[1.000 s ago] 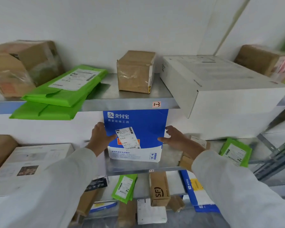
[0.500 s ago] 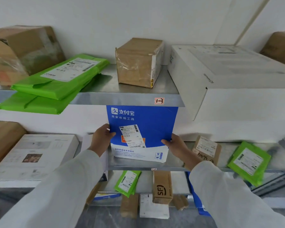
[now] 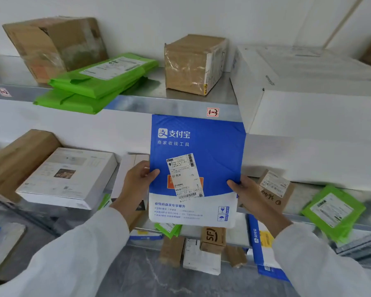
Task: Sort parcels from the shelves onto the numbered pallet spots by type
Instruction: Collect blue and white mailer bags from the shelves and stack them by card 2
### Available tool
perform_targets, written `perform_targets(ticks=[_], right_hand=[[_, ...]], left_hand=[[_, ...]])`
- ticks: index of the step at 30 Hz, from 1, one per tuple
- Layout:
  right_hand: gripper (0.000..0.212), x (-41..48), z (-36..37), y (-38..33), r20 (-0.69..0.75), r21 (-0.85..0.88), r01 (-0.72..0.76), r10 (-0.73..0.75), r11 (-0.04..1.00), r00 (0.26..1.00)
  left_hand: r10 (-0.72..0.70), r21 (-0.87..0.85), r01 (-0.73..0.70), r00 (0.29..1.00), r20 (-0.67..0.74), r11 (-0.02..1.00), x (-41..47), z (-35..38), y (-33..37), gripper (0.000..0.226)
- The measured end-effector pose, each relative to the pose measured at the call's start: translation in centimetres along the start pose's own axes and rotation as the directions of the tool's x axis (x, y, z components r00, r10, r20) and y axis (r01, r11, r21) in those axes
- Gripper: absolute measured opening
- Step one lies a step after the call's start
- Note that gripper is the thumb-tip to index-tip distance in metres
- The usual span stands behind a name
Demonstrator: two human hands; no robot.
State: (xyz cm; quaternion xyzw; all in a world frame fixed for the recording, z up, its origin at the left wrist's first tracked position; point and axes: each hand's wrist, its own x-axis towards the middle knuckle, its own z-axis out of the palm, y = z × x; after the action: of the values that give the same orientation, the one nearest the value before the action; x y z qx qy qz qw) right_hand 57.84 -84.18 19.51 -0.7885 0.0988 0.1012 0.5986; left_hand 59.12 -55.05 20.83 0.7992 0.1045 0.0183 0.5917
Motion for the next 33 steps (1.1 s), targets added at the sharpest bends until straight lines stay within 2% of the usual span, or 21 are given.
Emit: perform_targets(ticks=[5, 12, 15, 17, 21, 25, 29, 33], right_hand=[[0.012, -3.0, 0.6, 0.5, -0.052, 0.137, 0.032, -0.025, 0.990, 0.998], [0.023, -8.3, 0.7, -0.8, 0.002, 0.169, 0.020, -0.020, 0.985, 1.000], [0.023, -11.8, 1.8, -1.6, -0.043, 0.257, 0.053, -0.044, 0.965, 0.998], [0.026, -14.4, 2.9, -1.7, -0.051, 0.291, 0.068, -0.056, 0.954, 0.997], [0.029, -19.9, 5.9, -1.8, -0.030, 0.284, 0.031, -0.023, 0.958, 0.999], [0.024, -25.2, 9.8, -2.6, -0.038, 0.176, 0.088, -0.082, 0.980, 0.996], [0.020, -29.0, 14.1, -3.4, 0.063, 0.114, 0.119, -0.127, 0.986, 0.990], [0.020, -31.3, 19.4, -4.4, 0.239, 0.077, 0.140, -0.155, 0.987, 0.959]], left_hand=[[-0.008, -0.098, 0.006, 1.000, -0.018, 0.995, -5.2, -0.8, 0.3, 0.011], [-0.002, -0.263, -0.008, 0.999, -0.040, 0.965, -11.3, -3.0, 2.6, 0.007], [-0.024, -0.357, 0.013, 0.999, -0.026, 0.934, -14.1, -5.3, 2.2, 0.024], [-0.037, -0.400, 0.031, 0.999, -0.006, 0.916, -16.4, -7.0, 1.6, 0.027], [-0.109, -0.439, 0.071, 0.992, -0.063, 0.896, -22.0, -10.4, -0.6, 0.018], [-0.216, -0.505, 0.117, 0.966, -0.141, 0.855, -28.3, -13.8, -3.6, 0.020], [-0.267, -0.551, 0.081, 0.927, -0.265, 0.830, -34.1, -17.7, -5.4, 0.017], [-0.296, -0.554, 0.034, 0.871, -0.392, 0.832, -39.6, -22.2, -6.7, 0.022]])
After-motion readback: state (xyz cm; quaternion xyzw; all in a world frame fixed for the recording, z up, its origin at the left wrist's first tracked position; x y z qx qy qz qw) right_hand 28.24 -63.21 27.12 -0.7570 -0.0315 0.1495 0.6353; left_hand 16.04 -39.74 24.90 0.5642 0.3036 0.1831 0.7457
